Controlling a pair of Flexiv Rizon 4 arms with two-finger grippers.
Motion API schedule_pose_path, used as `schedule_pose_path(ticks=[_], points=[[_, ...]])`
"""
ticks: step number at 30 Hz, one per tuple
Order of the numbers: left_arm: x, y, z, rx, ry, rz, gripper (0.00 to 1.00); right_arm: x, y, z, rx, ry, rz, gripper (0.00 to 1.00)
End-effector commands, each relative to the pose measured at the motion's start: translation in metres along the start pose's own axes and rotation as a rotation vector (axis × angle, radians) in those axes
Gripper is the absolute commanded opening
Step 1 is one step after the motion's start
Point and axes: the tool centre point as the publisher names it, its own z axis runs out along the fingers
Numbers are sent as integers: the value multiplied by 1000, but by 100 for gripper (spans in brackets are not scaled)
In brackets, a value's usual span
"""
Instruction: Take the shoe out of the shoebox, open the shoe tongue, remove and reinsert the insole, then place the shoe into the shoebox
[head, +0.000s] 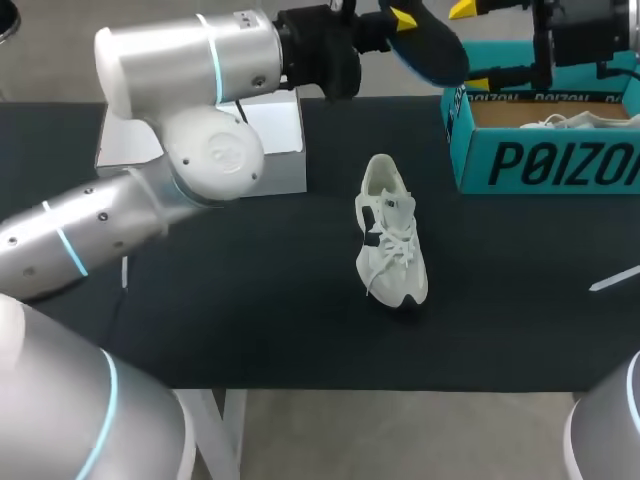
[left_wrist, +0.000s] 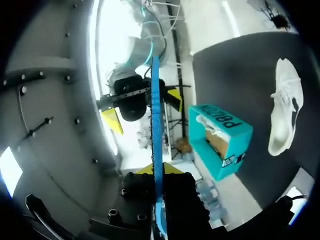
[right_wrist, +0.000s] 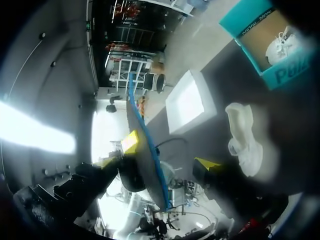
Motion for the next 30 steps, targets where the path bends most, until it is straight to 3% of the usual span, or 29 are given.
schedule_pose_path(ticks=[1, 8, 10, 13, 14, 22, 29, 30], points=[[9, 11, -3, 60, -83, -94, 0, 2, 2, 2, 3, 3, -6, 100], [-13, -1, -5, 74, -25, -121, 0, 3, -1, 4, -3, 18, -12, 100], [-17, -4, -5, 136, 38, -112, 0, 2, -1, 4, -2, 20, -9, 100], [-15, -8, -6, 337, 125, -125, 0, 1, -1, 6, 0, 30, -8, 100], [-14, -8, -6, 373, 135, -131, 0, 0, -1, 6, 1, 33, -10, 100], [-15, 2, 3, 520, 87, -170, 0, 9, -4, 7, -17, 131, -49, 100], [-19, -8, 12, 615, 45, -134, 0, 20, -5, 16, -19, 190, -83, 100], [-18, -10, 13, 622, 41, -136, 0, 22, -5, 18, -13, 197, -93, 94]])
